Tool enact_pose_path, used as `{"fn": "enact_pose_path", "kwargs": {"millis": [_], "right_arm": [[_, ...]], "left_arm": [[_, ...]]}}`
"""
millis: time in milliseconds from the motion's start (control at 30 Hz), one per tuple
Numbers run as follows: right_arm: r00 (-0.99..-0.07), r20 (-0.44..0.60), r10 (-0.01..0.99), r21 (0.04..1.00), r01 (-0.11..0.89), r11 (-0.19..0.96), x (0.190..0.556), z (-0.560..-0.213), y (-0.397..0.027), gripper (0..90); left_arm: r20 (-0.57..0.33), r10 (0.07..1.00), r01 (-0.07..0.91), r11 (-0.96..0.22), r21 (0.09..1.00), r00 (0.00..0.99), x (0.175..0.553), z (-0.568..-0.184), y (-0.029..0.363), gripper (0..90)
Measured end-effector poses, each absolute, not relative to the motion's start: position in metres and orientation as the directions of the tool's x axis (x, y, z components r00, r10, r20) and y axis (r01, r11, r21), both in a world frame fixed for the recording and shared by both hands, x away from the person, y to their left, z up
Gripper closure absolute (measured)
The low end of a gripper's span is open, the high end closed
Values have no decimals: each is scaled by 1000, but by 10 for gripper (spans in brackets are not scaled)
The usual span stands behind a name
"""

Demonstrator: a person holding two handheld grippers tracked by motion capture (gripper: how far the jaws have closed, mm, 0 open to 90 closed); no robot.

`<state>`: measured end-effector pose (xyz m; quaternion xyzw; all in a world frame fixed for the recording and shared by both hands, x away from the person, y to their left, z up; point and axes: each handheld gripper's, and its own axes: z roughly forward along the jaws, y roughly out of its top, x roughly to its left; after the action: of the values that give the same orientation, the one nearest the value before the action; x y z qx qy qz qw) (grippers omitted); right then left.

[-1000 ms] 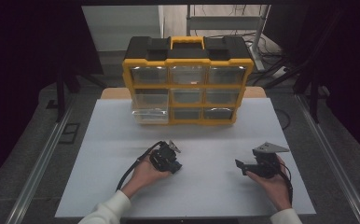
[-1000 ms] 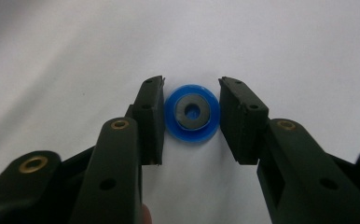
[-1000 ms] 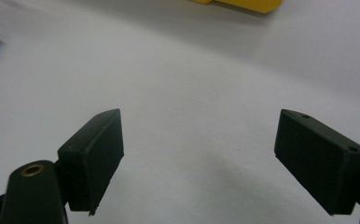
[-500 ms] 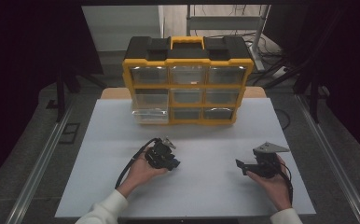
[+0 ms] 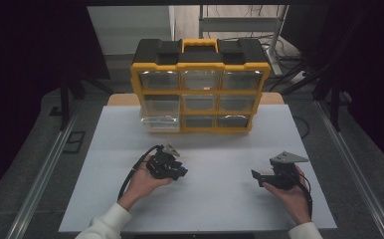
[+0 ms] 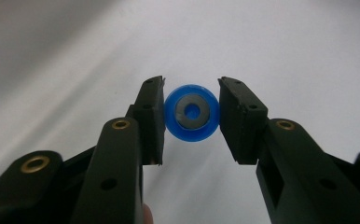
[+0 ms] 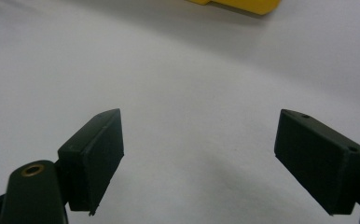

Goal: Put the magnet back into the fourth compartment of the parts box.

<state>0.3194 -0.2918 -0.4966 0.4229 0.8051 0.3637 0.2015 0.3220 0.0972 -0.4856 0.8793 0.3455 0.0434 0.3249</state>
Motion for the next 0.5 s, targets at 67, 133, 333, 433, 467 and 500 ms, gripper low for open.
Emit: {"fn": "enact_pose_path", "kwargs": {"millis": [67, 133, 333, 433, 467, 500], "right_arm": [[-561, -19, 828, 757, 533, 378, 319, -497, -292, 160], [-561, -19, 828, 757, 533, 379, 319, -497, -292, 160], [-562, -17, 827, 758, 532, 378, 319, -496, -291, 160], [-554, -17, 832, 761, 532, 370, 319, -496, -292, 161], [-552, -16, 834, 763, 533, 367, 319, -495, -292, 161], [-551, -15, 834, 765, 532, 365, 319, -495, -293, 162]], "left_arm": [[-150, 636, 579, -546, 605, 757, 321, -484, 99, 620], [-154, 633, 577, -543, 610, 758, 321, -483, 101, 620], [-154, 630, 569, -534, 626, 761, 319, -474, 107, 620], [-157, 627, 563, -525, 639, 763, 318, -469, 111, 620], [-158, 627, 562, -522, 642, 763, 318, -467, 112, 620], [-158, 629, 562, -519, 645, 761, 318, -466, 113, 620]]}}
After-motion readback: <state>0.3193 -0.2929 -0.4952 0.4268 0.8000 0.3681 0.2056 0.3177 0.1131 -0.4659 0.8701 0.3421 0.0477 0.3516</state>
